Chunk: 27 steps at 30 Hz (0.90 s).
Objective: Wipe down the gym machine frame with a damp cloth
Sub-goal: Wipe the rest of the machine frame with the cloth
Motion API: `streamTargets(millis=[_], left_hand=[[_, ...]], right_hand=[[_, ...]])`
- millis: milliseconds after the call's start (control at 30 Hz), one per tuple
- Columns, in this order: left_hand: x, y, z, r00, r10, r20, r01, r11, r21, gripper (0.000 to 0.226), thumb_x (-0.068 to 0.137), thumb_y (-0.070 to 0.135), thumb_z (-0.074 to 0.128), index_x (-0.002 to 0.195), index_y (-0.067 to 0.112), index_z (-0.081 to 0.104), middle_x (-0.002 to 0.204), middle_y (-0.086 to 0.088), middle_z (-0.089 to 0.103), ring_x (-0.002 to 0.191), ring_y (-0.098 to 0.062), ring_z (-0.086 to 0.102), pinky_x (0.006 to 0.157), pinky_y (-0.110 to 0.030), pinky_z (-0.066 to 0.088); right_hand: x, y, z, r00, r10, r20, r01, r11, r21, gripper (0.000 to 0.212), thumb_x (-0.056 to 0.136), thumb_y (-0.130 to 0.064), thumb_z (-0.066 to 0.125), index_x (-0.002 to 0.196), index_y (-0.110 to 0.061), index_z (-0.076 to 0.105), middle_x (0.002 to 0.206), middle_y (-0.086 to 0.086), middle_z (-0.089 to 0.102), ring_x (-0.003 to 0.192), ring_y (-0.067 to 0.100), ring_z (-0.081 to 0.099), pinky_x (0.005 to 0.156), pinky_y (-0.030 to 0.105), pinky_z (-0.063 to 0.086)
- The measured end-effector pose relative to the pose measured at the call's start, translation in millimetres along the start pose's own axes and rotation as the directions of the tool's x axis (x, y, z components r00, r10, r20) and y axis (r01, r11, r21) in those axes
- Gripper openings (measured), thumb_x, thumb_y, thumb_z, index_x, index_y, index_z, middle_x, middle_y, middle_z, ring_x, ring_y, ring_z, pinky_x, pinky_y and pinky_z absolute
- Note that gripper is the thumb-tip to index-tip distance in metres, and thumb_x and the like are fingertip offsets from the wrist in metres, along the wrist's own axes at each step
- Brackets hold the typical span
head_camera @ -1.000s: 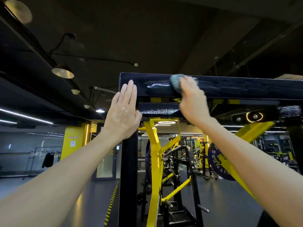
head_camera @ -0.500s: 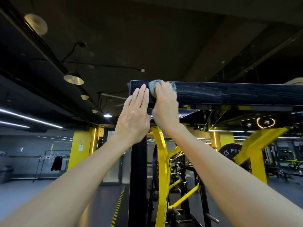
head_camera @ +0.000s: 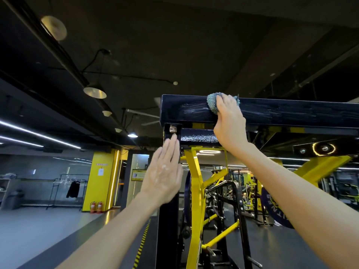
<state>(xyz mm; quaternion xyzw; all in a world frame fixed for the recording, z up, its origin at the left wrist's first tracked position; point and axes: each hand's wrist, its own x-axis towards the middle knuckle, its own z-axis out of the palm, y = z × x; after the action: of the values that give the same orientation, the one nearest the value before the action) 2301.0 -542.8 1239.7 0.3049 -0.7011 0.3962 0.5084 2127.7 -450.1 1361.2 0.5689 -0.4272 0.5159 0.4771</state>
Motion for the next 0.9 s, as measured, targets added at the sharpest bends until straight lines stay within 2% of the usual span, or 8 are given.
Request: streamTargets(millis=[100,200,300,400,500,633,767,900], left_hand=[[-13.9,-5.0,15.6,0.999,0.002,0.047,-0.004,0.999,0.041,0.062,0.102,0.034,0.021,0.154,0.001,0.022,0.162,-0.016,0.018,0.150,-0.028,0.022,0.118,-0.042,0.027],[-15.3,-6.2,20.8,1.000,-0.001,0.030,0.000,1.000,0.007,0.061,0.103,0.035,0.020,0.156,0.006,0.008,0.165,-0.011,0.007,0.152,-0.023,0.009,0.120,-0.039,0.015],[-17.2,-5.8,21.5,0.999,-0.017,0.036,0.017,1.000,-0.021,0.062,0.104,0.038,0.015,0.156,0.011,-0.005,0.166,-0.005,-0.008,0.152,-0.017,-0.007,0.119,-0.035,-0.002],[-17.1,-6.6,21.7,0.999,-0.022,0.042,0.022,1.000,0.010,0.062,0.104,0.038,0.016,0.157,0.010,-0.001,0.166,-0.006,-0.006,0.153,-0.018,-0.006,0.120,-0.035,-0.001],[-17.9,-6.6,21.0,0.999,-0.023,0.042,0.023,1.000,0.010,0.062,0.104,0.037,0.020,0.158,0.009,0.005,0.166,-0.007,0.000,0.153,-0.019,0.001,0.121,-0.036,0.006],[-18.9,-4.5,21.0,0.999,-0.023,0.047,0.024,1.000,-0.020,0.063,0.104,0.038,0.020,0.158,0.010,0.004,0.167,-0.006,0.000,0.153,-0.018,-0.001,0.121,-0.034,0.003],[-17.9,-5.2,20.3,0.998,-0.034,0.044,0.034,0.999,-0.003,0.063,0.104,0.038,0.019,0.158,0.011,0.001,0.167,-0.006,-0.002,0.153,-0.017,-0.003,0.120,-0.032,-0.002],[-18.7,-4.6,22.5,0.999,-0.034,0.041,0.036,0.999,-0.039,0.064,0.103,0.039,0.017,0.158,0.011,-0.001,0.167,-0.004,-0.006,0.153,-0.016,-0.007,0.120,-0.032,-0.004]], right_hand=[[11.2,-22.0,11.6,0.993,-0.116,0.015,0.116,0.993,0.021,0.052,0.092,0.007,0.050,0.143,0.000,0.042,0.150,0.016,0.040,0.143,0.033,0.029,0.115,0.046,0.027],[17.4,-40.6,21.8,0.978,-0.210,0.022,0.208,0.977,0.041,0.051,0.091,0.007,0.052,0.141,0.000,0.044,0.146,0.015,0.044,0.140,0.032,0.033,0.113,0.041,0.029],[4.0,-50.5,30.9,0.955,-0.293,0.050,0.291,0.956,0.047,0.057,0.087,0.010,0.057,0.141,0.001,0.045,0.146,0.017,0.045,0.140,0.034,0.034,0.113,0.045,0.031],[0.1,-40.4,25.2,0.920,-0.367,0.139,0.365,0.930,0.041,0.058,0.090,0.009,0.055,0.145,-0.003,0.042,0.150,0.013,0.042,0.144,0.031,0.032,0.116,0.046,0.030],[10.8,-21.7,8.9,0.929,-0.326,0.178,0.328,0.945,0.019,0.054,0.095,0.003,0.050,0.147,-0.006,0.039,0.154,0.009,0.038,0.145,0.026,0.029,0.118,0.045,0.029],[13.0,-0.2,-2.7,0.987,-0.135,0.090,0.135,0.991,0.004,0.052,0.098,-0.001,0.046,0.149,-0.006,0.037,0.156,0.010,0.034,0.145,0.027,0.028,0.116,0.041,0.024],[11.7,-22.5,8.6,0.999,0.034,-0.022,-0.033,0.999,0.028,0.052,0.096,0.001,0.046,0.148,-0.003,0.036,0.155,0.013,0.034,0.145,0.028,0.026,0.118,0.044,0.024],[5.6,-66.8,32.0,0.999,0.007,-0.047,-0.003,0.996,0.089,0.058,0.092,0.003,0.052,0.147,-0.004,0.037,0.154,0.013,0.035,0.145,0.028,0.025,0.119,0.046,0.022]])
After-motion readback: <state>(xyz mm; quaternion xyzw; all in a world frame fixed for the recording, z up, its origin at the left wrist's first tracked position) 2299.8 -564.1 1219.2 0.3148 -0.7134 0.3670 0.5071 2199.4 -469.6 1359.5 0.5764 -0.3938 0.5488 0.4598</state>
